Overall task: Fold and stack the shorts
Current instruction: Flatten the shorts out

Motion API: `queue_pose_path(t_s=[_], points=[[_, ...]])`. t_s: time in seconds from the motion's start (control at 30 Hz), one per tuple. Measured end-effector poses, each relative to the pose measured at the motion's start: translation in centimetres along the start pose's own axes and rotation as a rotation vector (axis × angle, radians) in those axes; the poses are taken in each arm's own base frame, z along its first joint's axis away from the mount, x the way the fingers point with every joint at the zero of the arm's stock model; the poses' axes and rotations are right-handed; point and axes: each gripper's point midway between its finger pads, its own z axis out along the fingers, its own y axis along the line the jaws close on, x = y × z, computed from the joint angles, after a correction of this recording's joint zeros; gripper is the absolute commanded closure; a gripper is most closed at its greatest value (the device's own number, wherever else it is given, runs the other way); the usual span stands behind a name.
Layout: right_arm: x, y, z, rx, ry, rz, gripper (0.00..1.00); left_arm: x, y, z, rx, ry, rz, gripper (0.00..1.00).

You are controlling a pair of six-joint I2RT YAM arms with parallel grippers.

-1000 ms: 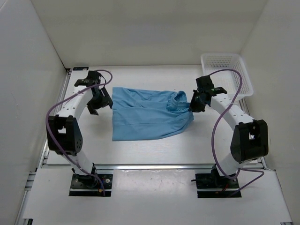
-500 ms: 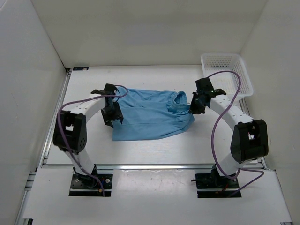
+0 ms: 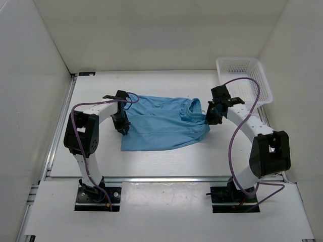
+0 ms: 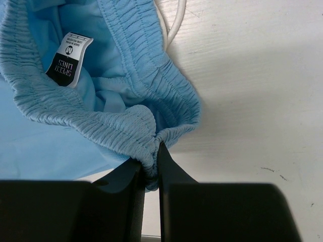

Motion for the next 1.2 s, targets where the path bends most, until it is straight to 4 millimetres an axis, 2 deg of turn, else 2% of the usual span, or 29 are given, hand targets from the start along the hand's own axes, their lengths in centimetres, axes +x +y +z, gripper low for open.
queue_pose_path(t_s=[0.07, 0.1, 0.33, 0.43, 0.5, 0.57, 0.67, 0.73, 0.8, 0.87, 0.93, 1.0, 1.03, 1.07, 1.13, 1.17, 1.2], points=[[0.0, 0.0, 0.0, 0.002, 0.001, 0.0, 1.0, 0.0, 0.1, 0.1, -0.007, 0.001, -0.002, 0.83], [0.0, -0.1, 0.0, 0.003, 0.0, 0.0, 1.0, 0.0, 0.1, 0.1, -0.008, 0.0, -0.001, 0.9], [0.0, -0.2, 0.1, 0.012, -0.002, 0.0, 1.0, -0.2, 0.1, -0.4, -0.003, -0.014, -0.002, 0.9], [0.1, -0.3, 0.1, 0.014, 0.0, 0.0, 1.0, -0.3, 0.3, -1.7, 0.004, -0.034, -0.001, 0.9], [0.1, -0.3, -0.1, 0.017, 0.004, -0.001, 1.0, -0.7, 0.3, -3.3, 0.01, -0.058, -0.002, 0.9], [-0.4, -0.1, -0.8, 0.017, 0.001, -0.001, 1.0, -2.0, -0.1, -5.7, 0.032, -0.104, -0.004, 0.9], [-3.0, 1.2, -3.0, -0.002, -0.051, -0.005, 1.0, -5.1, -1.3, -11.1, 0.109, -0.222, -0.008, 0.9], [-5.7, 2.5, -5.4, -0.033, -0.12, -0.011, 1.0, -7.5, -2.1, -16.3, 0.182, -0.341, -0.013, 0.9], [-8.3, 3.8, -8.0, -0.073, -0.209, -0.017, 1.0, -9.1, -2.4, -21.6, 0.252, -0.463, -0.019, 0.9], [-9.4, 4.3, -10.4, -0.102, -0.275, -0.019, 1.0, -9.3, -2.0, -26.2, 0.311, -0.567, -0.026, 0.9], [-9.2, 4.0, -12.4, -0.11, -0.314, -0.014, 1.0, -8.1, -0.9, -29.7, 0.358, -0.644, -0.034, 0.9], [-8.2, 3.2, -13.6, -0.108, -0.343, -0.003, 1.0, -6.1, 0.2, -31.1, 0.384, -0.674, -0.042, 0.9], [-7.2, 2.5, -13.7, -0.099, -0.346, 0.008, 0.95, -4.9, 0.9, -31.2, 0.396, -0.677, -0.046, 0.9], [-6.0, 1.7, -13.6, -0.085, -0.338, 0.02, 0.83, -3.7, 1.3, -30.4, 0.405, -0.666, -0.051, 0.9], [-2.8, -0.5, -12.6, -0.036, -0.309, 0.061, 0.62, -0.2, 2.3, -27.3, 0.408, -0.595, -0.057, 0.9], [-1.1, -1.7, -12.0, -0.007, -0.285, 0.085, 0.33, 1.6, 2.7, -24.9, 0.397, -0.546, -0.065, 0.57], [0.7, -2.8, -11.2, 0.023, -0.258, 0.112, 0.23, 3.2, 3.1, -22.6, 0.383, -0.494, -0.068, 0.27]])
